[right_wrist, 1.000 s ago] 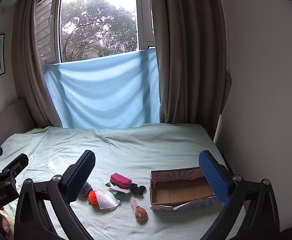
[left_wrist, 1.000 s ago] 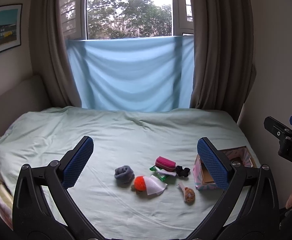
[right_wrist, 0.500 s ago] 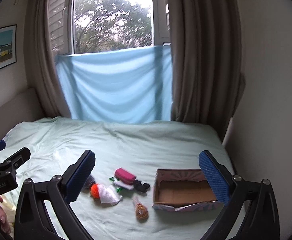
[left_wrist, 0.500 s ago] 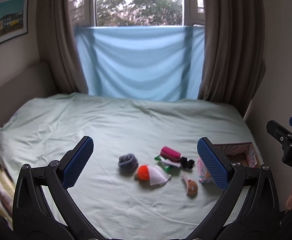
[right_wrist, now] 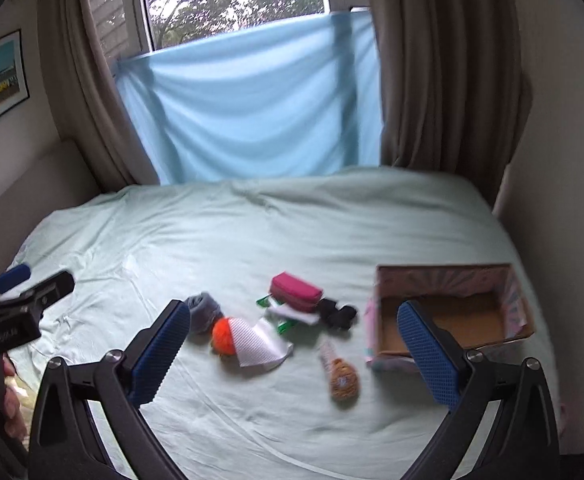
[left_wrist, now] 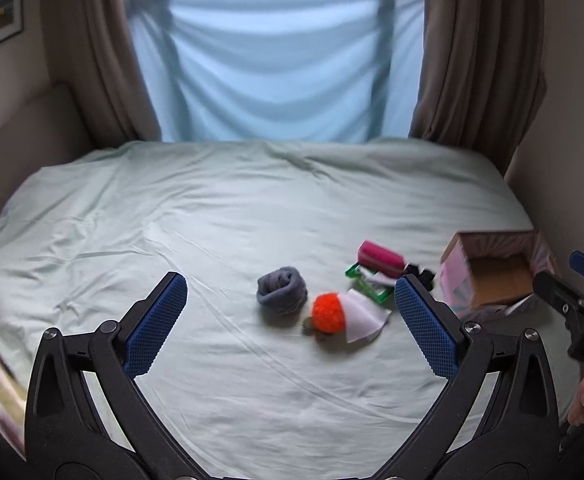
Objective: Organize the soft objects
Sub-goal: 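Lower the left tool onto the grey knit hat and close it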
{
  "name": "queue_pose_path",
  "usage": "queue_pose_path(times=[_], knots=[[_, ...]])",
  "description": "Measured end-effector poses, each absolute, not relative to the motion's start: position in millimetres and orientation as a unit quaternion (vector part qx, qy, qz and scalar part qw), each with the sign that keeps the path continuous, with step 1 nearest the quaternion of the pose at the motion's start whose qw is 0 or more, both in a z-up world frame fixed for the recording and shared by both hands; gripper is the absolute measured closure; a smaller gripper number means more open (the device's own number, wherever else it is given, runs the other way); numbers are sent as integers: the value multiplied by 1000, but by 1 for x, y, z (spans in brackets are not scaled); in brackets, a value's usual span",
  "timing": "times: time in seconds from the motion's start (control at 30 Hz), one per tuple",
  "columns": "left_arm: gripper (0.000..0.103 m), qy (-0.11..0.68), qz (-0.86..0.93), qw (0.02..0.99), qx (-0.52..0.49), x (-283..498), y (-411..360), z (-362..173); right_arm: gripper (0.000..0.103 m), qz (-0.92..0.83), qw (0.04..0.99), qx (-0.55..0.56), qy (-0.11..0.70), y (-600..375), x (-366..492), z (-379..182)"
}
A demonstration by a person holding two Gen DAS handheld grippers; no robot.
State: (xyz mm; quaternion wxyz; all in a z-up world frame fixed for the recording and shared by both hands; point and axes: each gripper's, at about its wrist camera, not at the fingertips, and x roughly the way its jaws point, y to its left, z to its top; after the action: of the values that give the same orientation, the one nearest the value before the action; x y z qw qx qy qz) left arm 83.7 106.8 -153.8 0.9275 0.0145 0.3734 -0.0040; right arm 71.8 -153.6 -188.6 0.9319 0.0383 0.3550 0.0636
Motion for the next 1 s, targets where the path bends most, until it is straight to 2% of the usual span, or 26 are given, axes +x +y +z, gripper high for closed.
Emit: queue_pose_path(times=[0.23, 0.63, 0.9, 1.0], knots=[[0, 420, -58, 906, 11, 146, 147, -243, 0, 73, 912, 26, 403, -122, 111, -268], [1, 460, -129, 877, 46, 241, 155, -390, 1, 120, 879, -31, 461, -96, 173, -404], [1, 478, -142, 866, 42, 279, 149, -456, 8, 132, 867, -49, 478, -90, 204, -468], [1, 484, -146, 862, 39, 289, 145, -477, 17, 149, 860, -64, 483, -86, 212, -485]])
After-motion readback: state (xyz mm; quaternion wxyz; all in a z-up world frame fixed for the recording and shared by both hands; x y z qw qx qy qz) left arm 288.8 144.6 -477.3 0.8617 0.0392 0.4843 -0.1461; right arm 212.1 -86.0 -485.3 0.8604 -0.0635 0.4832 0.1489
